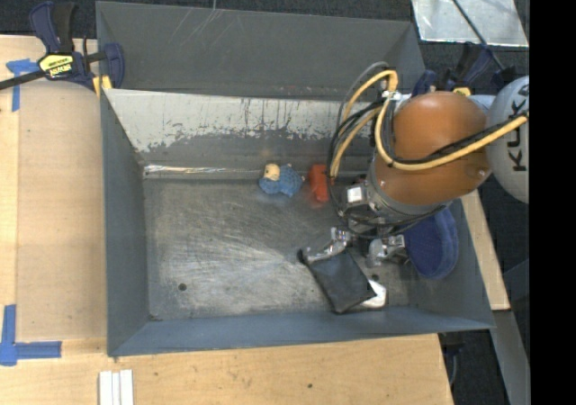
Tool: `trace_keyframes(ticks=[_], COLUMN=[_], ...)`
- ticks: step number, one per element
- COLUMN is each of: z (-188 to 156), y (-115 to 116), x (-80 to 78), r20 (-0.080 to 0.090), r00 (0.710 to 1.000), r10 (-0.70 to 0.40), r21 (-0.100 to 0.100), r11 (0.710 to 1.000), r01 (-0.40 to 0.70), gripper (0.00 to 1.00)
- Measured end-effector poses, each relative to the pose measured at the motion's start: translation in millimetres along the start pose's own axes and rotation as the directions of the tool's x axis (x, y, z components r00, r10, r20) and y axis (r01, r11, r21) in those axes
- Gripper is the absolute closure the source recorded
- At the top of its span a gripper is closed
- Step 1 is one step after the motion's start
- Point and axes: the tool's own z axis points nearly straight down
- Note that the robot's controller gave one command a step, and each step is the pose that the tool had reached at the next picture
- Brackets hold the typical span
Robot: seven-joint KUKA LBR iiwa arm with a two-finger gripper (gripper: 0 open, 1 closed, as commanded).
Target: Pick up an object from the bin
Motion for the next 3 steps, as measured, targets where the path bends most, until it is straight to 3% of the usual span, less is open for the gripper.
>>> trace_keyframes(ticks=[1, 2, 3], z=[24, 23, -76], y=[19, 18, 30], x=[39.5, 37.4, 27.6], r20=[-0.001, 0.002, 0.002], r00=[0.994, 0.994, 0.997], r10=[0.11, 0.107, 0.079], r21=[0.001, 0.004, 0.01], r11=[0.994, 0.994, 0.997], r01=[-0.11, -0.107, -0.079], gripper=[0.0, 1.0, 1.0])
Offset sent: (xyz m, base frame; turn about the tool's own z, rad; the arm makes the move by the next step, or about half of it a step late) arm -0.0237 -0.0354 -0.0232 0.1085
